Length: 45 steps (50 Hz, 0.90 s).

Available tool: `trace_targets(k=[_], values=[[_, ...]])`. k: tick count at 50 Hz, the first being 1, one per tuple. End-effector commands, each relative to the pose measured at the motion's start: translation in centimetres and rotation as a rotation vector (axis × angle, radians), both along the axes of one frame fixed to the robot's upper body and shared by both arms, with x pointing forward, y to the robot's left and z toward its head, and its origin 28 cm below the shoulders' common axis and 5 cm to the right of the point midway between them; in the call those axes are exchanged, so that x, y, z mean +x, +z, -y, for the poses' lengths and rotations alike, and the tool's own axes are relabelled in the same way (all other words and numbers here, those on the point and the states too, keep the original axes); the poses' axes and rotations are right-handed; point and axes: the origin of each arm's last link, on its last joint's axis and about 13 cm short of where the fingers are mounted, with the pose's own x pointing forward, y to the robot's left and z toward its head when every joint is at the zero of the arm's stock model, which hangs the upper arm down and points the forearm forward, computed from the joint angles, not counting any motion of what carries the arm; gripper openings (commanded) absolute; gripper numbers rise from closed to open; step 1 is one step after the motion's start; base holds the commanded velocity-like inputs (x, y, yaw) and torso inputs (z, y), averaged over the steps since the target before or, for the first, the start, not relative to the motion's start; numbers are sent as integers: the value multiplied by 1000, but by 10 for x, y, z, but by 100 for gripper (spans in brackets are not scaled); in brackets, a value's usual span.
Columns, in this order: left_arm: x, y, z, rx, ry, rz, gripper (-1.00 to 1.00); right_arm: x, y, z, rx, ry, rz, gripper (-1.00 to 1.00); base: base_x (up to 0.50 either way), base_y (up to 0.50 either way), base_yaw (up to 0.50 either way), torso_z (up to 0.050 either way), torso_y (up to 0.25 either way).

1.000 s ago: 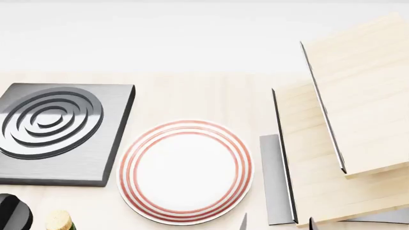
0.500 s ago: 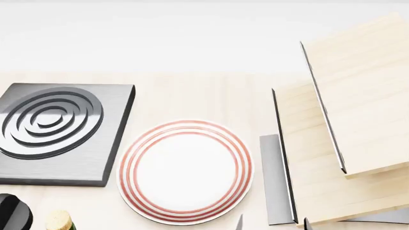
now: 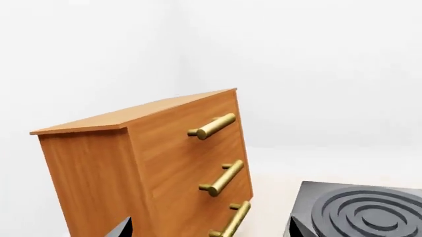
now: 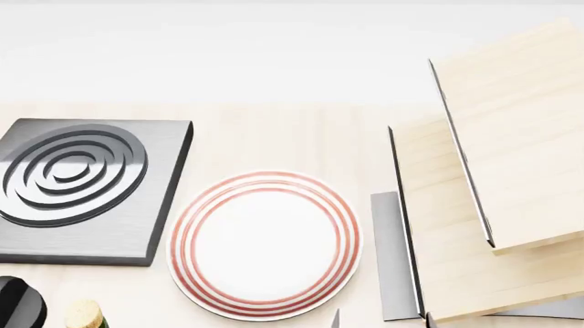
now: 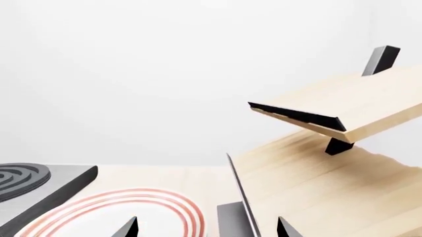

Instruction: Pick up the akita bowl and put it on the plate.

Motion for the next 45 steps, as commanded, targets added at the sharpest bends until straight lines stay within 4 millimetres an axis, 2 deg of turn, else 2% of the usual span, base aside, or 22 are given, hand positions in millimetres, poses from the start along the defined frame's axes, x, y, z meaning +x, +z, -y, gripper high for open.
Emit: trace_targets(k=[1,14,23,45], values=[[-3,-4,-2,-54,-59,-108,100,1,-2,-1,-2,2,-6,100,0,0,0,0,0],[-5,-5,-7,-154,-68,-199,100,3,-4,-1,-5,4,-14,100,0,0,0,0,0],[-2,-17,-10,-271,-34,-384,100,4,-7,-1,-5,3,-22,100,0,0,0,0,0],[-4,-27,-14,-256,-10,-605,100,7,-11,-3,-12,2,-35,100,0,0,0,0,0]])
